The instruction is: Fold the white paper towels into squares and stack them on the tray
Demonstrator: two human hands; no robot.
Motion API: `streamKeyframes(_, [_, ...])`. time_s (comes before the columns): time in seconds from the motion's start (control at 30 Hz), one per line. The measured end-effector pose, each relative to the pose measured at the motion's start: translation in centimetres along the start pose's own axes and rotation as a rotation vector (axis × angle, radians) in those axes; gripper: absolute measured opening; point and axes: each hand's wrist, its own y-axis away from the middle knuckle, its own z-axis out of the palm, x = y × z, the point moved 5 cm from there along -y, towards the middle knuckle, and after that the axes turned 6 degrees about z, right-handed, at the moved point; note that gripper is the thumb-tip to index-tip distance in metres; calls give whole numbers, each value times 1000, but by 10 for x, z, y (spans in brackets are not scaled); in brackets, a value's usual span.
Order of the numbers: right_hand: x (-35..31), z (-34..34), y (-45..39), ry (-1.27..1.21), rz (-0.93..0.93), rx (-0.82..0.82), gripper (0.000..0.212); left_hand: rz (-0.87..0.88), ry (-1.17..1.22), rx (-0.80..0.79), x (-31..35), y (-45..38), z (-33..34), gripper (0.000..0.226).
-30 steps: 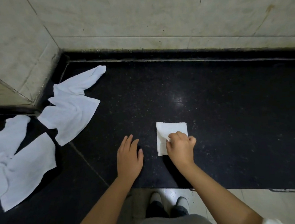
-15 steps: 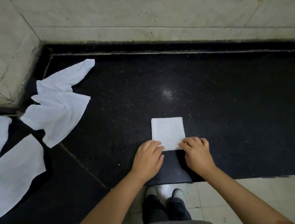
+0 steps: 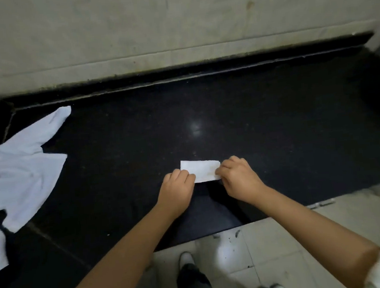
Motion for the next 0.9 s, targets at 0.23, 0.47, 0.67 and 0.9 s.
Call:
streamKeyframes(0.23, [177,-90,115,-191,343,28,23,330,93,117,162,-155,-38,14])
streamKeyframes(0.47, [351,-175,250,-129,683,156,19,440,246,-52,371,-287,-59,44])
streamKeyframes(0.67, [485,-256,318,-20,786,253,24,583,302,-150,492,-401,-60,29])
streamKeyframes(0.9, [654,-324,337,123,813,226,20,607,390,-72,607,-548,-65,21])
